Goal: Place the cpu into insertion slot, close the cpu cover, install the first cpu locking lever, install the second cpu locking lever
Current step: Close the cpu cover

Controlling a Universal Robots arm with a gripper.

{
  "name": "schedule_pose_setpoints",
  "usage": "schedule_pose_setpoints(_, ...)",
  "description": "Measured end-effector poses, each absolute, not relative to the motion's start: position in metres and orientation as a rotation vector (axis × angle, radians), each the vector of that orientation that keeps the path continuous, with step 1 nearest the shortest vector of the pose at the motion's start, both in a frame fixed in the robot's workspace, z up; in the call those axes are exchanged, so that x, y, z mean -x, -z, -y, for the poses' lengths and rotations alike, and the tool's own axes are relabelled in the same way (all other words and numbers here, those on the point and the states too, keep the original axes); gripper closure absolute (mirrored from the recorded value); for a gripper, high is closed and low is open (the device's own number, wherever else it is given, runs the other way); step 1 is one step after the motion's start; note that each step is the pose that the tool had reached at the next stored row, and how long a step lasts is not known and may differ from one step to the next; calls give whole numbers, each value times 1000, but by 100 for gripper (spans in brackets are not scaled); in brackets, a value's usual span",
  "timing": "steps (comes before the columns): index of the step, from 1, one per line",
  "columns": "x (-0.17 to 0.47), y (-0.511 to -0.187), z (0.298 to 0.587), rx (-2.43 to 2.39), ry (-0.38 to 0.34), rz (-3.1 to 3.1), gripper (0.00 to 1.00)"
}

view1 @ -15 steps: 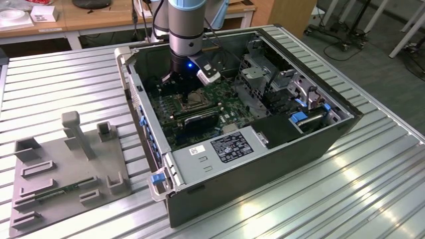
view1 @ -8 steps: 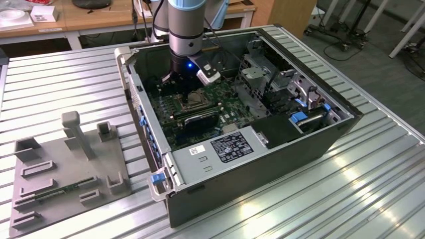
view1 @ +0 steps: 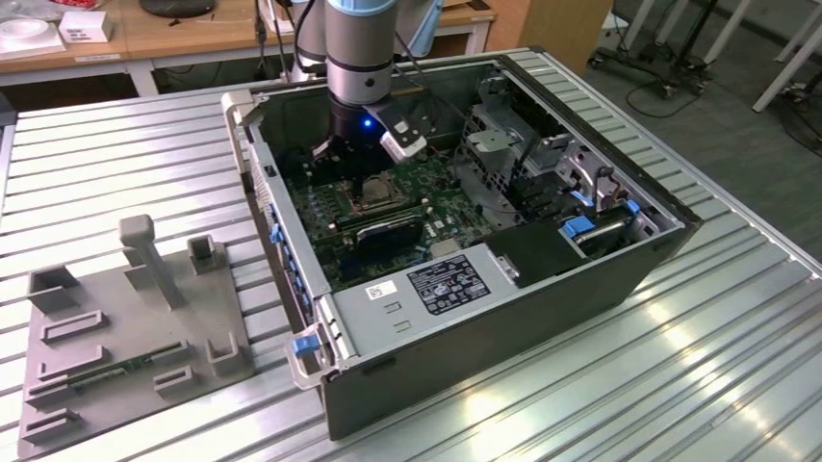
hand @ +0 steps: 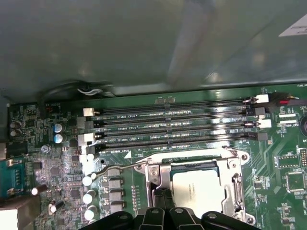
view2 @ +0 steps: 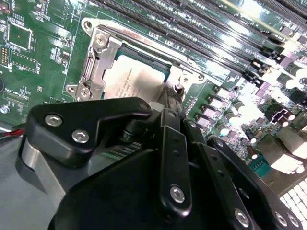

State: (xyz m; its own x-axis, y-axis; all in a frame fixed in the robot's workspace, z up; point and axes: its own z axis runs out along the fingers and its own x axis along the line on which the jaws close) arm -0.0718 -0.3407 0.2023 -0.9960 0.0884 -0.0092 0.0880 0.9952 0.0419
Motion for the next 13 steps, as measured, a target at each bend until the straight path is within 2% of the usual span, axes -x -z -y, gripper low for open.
schedule_pose_setpoints(13,73,-200,341,-138,-64,-3124,89)
